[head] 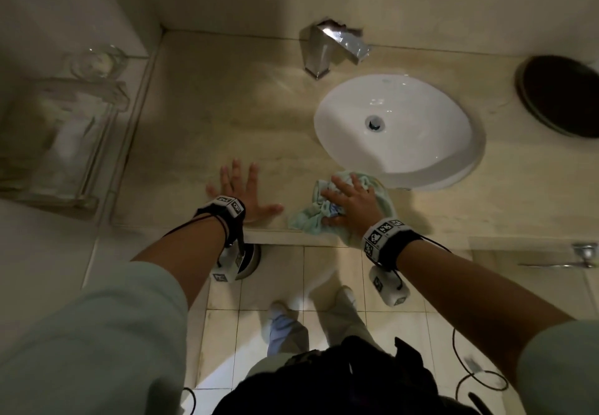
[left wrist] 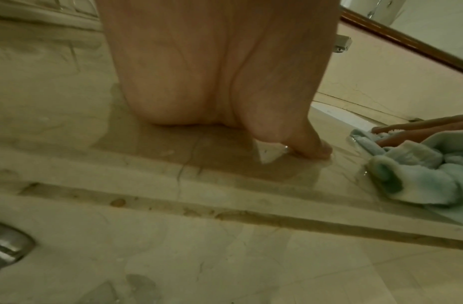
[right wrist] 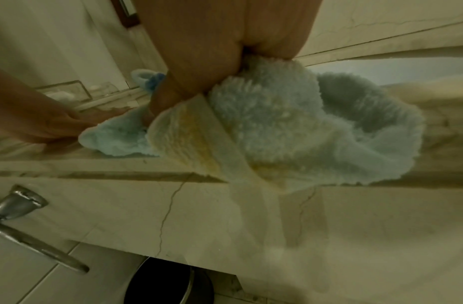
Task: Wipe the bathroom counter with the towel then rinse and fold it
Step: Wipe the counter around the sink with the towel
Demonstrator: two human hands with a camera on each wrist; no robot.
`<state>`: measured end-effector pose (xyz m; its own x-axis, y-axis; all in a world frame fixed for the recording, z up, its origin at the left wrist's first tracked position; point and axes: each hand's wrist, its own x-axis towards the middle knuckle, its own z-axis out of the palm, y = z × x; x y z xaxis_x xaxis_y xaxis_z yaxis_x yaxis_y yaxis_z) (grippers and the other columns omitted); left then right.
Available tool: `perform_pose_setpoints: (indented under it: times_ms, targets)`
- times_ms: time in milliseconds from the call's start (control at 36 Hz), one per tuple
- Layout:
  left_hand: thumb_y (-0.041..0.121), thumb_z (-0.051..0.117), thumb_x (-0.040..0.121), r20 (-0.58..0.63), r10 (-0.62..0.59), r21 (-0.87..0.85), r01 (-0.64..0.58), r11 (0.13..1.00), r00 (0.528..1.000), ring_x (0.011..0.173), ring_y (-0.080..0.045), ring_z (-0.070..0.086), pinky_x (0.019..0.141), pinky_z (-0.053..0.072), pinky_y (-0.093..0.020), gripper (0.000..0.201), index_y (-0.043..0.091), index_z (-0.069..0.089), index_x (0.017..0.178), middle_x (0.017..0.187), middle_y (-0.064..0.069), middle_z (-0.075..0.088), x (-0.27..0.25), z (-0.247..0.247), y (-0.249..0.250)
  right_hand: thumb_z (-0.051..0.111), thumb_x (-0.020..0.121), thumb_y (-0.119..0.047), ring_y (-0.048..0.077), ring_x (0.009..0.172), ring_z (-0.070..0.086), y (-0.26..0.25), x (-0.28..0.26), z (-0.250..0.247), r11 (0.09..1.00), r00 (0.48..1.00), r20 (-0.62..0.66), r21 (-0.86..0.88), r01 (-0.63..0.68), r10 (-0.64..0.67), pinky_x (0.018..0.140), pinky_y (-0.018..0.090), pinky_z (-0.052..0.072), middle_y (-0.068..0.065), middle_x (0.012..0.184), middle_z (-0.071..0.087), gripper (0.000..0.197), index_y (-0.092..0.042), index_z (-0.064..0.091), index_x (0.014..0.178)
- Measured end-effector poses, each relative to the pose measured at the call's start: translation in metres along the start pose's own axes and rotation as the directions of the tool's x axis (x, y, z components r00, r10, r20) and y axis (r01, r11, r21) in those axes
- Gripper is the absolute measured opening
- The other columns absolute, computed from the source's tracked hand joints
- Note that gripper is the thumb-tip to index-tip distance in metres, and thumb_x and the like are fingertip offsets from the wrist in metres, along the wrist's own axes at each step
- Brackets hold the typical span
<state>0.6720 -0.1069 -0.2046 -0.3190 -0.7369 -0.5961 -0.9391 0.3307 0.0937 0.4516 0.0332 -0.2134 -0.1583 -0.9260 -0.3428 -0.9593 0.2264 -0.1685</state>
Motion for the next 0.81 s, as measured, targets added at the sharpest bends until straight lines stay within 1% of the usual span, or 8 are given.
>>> perform_pose_setpoints:
  times_ms: [194, 333, 417, 472, 556, 611, 667, 806]
  targets:
    - [0.092, 0.038, 0.062, 0.066, -0.003, 0.032, 0.001, 0.999, 0.998, 0.142, -0.03, -0.027, 0.111, -0.005, -0.063, 0.118, 0.037, -0.027, 0.144, 0.15, 0.001, -0.039, -0.001, -0.006, -0.001, 0.06, 0.08, -0.061, 0.036, 0.146, 0.01, 0.004, -0.001, 0.0, 0.996, 0.998, -0.053, 0.082, 0.04, -0.036, 0.113, 0.058, 0.014, -0.001, 0.159, 0.02, 0.071, -0.033, 0.041, 0.143]
    - [0.095, 0.034, 0.059, 0.045, 0.0, 0.03, -0.002, 1.0, 0.999, 0.142, -0.028, -0.027, 0.111, -0.006, -0.062, 0.119, 0.039, -0.027, 0.143, 0.149, 0.003, -0.04, 0.001, -0.001, -0.004, 0.059, 0.075, -0.062, 0.045, 0.139, 0.027, 0.022, -0.014, -0.003, 0.98, 0.995, -0.051, 0.177, 0.09, -0.083, 0.109, 0.062, 0.023, 0.011, 0.15, 0.039, 0.07, -0.022, 0.058, 0.132]
    - [0.095, 0.036, 0.058, 0.033, 0.005, 0.017, -0.005, 1.0, 0.999, 0.142, -0.029, -0.027, 0.111, -0.005, -0.062, 0.119, 0.04, -0.026, 0.143, 0.15, 0.004, -0.039, 0.001, 0.0, -0.003, 0.065, 0.079, -0.055, 0.039, 0.143, 0.02, 0.048, -0.031, -0.007, 0.985, 0.999, -0.044, 0.174, -0.01, 0.018, 0.116, 0.052, 0.015, 0.007, 0.155, 0.03, 0.067, -0.025, 0.051, 0.137]
    - [0.095, 0.037, 0.058, 0.031, 0.002, 0.012, -0.003, 1.0, 1.0, 0.142, -0.029, -0.027, 0.111, -0.006, -0.063, 0.119, 0.04, -0.026, 0.143, 0.15, 0.004, -0.039, 0.001, 0.0, -0.003, 0.056, 0.076, -0.062, 0.041, 0.137, 0.032, 0.068, -0.045, -0.008, 0.972, 0.994, -0.095, 0.233, -0.034, 0.057, 0.114, 0.055, 0.022, 0.013, 0.149, 0.039, 0.071, -0.019, 0.056, 0.133]
    - [0.094, 0.038, 0.06, 0.037, 0.002, 0.015, -0.002, 1.0, 0.999, 0.141, -0.029, -0.028, 0.11, -0.007, -0.063, 0.119, 0.04, -0.027, 0.143, 0.15, 0.004, -0.039, 0.0, 0.001, -0.003, 0.06, 0.078, -0.046, 0.048, 0.125, 0.046, 0.098, -0.06, -0.009, 0.965, 0.982, -0.151, 0.255, -0.067, 0.109, 0.105, 0.062, 0.031, 0.023, 0.131, 0.056, 0.056, -0.007, 0.068, 0.116]
    - [0.093, 0.038, 0.061, 0.043, 0.006, 0.018, -0.007, 1.0, 0.999, 0.141, -0.029, -0.028, 0.11, -0.007, -0.063, 0.118, 0.039, -0.027, 0.143, 0.15, 0.003, -0.039, 0.0, 0.0, -0.003, 0.06, 0.082, -0.051, 0.04, 0.136, 0.035, 0.115, -0.069, -0.016, 0.954, 0.964, -0.125, 0.221, -0.204, 0.235, 0.114, 0.05, 0.022, 0.016, 0.143, 0.047, 0.058, -0.014, 0.061, 0.127]
    - [0.093, 0.038, 0.061, 0.053, 0.008, 0.02, -0.009, 1.0, 0.999, 0.141, -0.029, -0.029, 0.111, -0.007, -0.063, 0.118, 0.038, -0.027, 0.143, 0.149, 0.002, -0.04, 0.0, 0.0, -0.004, 0.055, 0.073, -0.066, 0.034, 0.14, 0.029, 0.13, -0.071, -0.014, 0.911, 0.924, -0.101, 0.238, -0.338, 0.369, 0.117, 0.04, 0.016, 0.013, 0.149, 0.039, 0.079, -0.018, 0.053, 0.135]
    - [0.094, 0.038, 0.059, 0.055, 0.013, 0.022, -0.014, 1.0, 0.998, 0.14, -0.031, -0.03, 0.11, -0.008, -0.063, 0.12, 0.038, -0.029, 0.142, 0.149, 0.001, -0.041, 0.003, 0.001, -0.005, 0.068, 0.079, -0.054, 0.035, 0.143, 0.02, 0.134, -0.062, -0.004, 0.78, 0.819, -0.03, 0.326, -0.534, 0.573, 0.119, 0.045, 0.014, 0.006, 0.157, 0.025, 0.07, -0.031, 0.045, 0.141]
